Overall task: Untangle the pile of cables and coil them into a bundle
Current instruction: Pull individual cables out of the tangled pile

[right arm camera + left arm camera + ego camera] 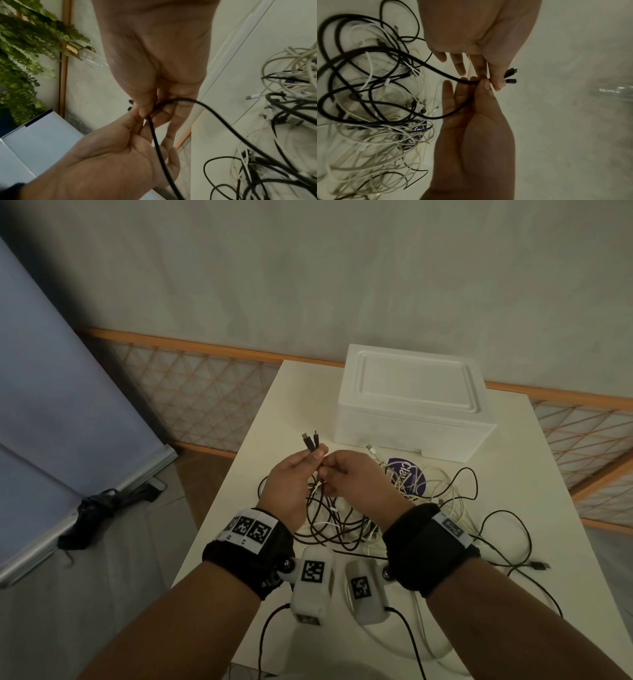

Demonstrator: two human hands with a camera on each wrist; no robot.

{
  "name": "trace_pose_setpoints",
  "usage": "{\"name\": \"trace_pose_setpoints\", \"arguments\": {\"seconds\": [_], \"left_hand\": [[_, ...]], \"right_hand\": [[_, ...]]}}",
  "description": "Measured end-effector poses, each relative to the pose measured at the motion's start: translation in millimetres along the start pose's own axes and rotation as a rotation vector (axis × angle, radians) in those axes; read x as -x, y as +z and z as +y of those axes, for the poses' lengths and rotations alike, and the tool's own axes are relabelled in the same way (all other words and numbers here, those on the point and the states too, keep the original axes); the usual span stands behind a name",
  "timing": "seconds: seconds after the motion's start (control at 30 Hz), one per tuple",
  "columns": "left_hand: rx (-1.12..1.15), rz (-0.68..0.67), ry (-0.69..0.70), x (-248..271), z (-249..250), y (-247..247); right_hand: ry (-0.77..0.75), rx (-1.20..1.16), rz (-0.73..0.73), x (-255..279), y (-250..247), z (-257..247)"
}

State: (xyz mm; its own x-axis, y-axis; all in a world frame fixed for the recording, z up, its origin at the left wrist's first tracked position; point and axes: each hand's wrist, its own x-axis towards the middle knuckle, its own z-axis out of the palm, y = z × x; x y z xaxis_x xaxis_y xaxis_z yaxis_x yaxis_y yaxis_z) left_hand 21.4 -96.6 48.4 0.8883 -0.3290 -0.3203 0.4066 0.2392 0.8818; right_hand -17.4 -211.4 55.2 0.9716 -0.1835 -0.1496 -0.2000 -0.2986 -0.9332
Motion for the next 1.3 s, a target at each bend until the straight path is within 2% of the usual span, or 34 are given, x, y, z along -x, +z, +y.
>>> {"name": "trace_pose_setpoints", "arguments": {"seconds": [0.1, 0.17, 0.27, 0.33, 0.43, 0.63, 0.7, 0.77, 0.8, 0.87, 0.97, 1.0, 1.13, 1.3], "left_hand": [[-0.034, -0.074, -0.033, 0.8, -7.1, 0.7], [-0.041, -0.075, -0.031, -1.6, -10.5, -0.4], [0.196, 0.020, -0.042, -9.2, -11.6, -2.7], [0.368, 0.084, -0.064, -13.5, -12.8, -3.9], [0.472, 0.217, -0.077, -22.8, -11.2, -15.7], [0.364, 0.375, -0.010, -42.7, -9.1, -45.5], [0.313, 0.358, -0.015, -40.9, -12.5, -37.0], [0.282, 0.279, -0.056, -32.0, -17.4, -18.9], [0.283, 0.221, -0.087, -26.0, -20.8, -7.2], [0.313, 0.103, -0.160, -13.7, -27.7, 14.4], [0.373, 0.022, -0.210, -3.1, -34.1, 26.4], [0.392, 0.027, -0.209, -2.9, -33.3, 23.5], [0.397, 0.153, -0.169, -15.1, -25.4, -8.5], [0.316, 0.328, -0.196, -18.3, -38.1, -59.4]], "right_hand": [[-0.032, 0.022, 0.041, -0.4, 3.0, -1.3], [-0.046, 0.156, 0.068, 0.3, 2.6, -0.7], [-0.048, 0.400, 0.097, 3.3, -4.5, 2.5], [-0.032, 0.427, 0.050, 9.1, -14.5, 5.1], [0.065, 0.412, -0.004, 20.0, -38.6, 15.6], [0.229, 0.630, -0.016, 49.5, -71.5, 43.1], [0.246, 0.789, -0.073, 56.9, -69.2, 42.9], [0.204, 0.919, -0.151, 57.9, -60.4, 40.6], [0.171, 0.876, -0.165, 53.9, -52.3, 38.4], [0.117, 0.611, -0.172, 46.4, -31.2, 26.5], [0.191, 0.099, -0.216, 44.9, -9.2, 13.9], [0.211, 0.054, -0.229, 48.6, -9.3, 16.1], [0.111, 0.510, -0.221, 64.2, -32.6, 43.0], [0.213, 0.649, -0.189, 90.6, -82.1, 68.3]]}}
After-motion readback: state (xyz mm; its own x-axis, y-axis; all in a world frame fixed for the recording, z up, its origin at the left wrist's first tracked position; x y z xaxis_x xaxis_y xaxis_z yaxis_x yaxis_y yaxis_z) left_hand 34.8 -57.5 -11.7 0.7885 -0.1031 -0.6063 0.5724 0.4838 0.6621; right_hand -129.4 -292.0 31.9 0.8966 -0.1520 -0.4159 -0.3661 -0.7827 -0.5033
